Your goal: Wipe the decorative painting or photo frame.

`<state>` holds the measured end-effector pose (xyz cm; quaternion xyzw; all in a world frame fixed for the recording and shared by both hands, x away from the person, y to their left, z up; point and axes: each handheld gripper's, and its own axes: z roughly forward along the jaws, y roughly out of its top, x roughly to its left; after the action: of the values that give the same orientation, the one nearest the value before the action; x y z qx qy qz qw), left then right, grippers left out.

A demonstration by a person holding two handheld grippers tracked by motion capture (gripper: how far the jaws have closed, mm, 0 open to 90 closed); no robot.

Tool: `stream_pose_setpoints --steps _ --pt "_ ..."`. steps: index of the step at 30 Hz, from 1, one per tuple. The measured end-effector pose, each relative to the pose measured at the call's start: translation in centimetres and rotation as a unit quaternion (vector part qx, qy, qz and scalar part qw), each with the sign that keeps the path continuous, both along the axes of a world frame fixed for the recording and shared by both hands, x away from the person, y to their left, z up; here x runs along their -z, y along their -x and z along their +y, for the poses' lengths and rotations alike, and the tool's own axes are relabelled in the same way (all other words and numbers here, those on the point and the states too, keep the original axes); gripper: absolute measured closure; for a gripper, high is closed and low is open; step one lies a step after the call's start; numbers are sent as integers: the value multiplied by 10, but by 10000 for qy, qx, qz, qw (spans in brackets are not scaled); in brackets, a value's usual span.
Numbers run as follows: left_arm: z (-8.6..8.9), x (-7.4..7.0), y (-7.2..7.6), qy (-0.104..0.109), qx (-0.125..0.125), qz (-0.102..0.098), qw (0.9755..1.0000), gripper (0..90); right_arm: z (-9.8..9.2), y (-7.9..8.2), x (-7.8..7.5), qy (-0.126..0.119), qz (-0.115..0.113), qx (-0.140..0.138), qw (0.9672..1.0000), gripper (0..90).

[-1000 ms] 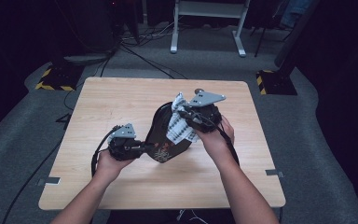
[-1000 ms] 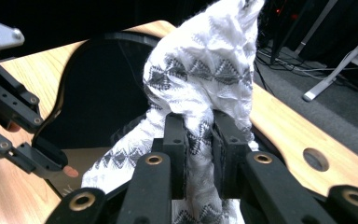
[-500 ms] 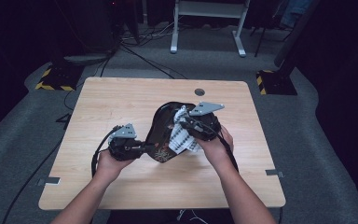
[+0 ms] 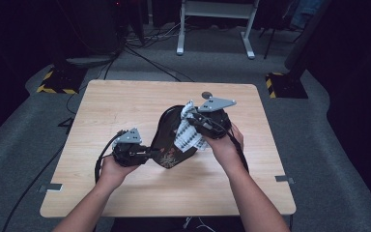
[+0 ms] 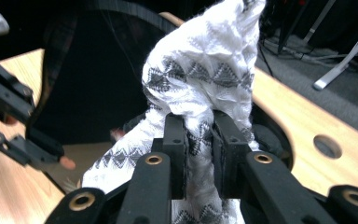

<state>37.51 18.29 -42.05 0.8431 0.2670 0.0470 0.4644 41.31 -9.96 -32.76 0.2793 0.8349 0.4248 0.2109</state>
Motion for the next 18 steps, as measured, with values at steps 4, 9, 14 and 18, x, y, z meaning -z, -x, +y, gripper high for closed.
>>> stream_pose_setpoints --steps 4,9,14,18 --pt "0 0 0 8 5 3 10000 779 -1 1 14 50 135 9 9999 782" --pt "0 0 -1 15 12 12 10000 779 -2 1 28 104 317 -3 9994 781" --pt "0 0 0 -5 18 4 10000 779 -2 -1 19 179 305 20 9994 782" --pt "0 0 0 -16 21 0 10000 779 -3 -4 2 75 189 43 9998 782"
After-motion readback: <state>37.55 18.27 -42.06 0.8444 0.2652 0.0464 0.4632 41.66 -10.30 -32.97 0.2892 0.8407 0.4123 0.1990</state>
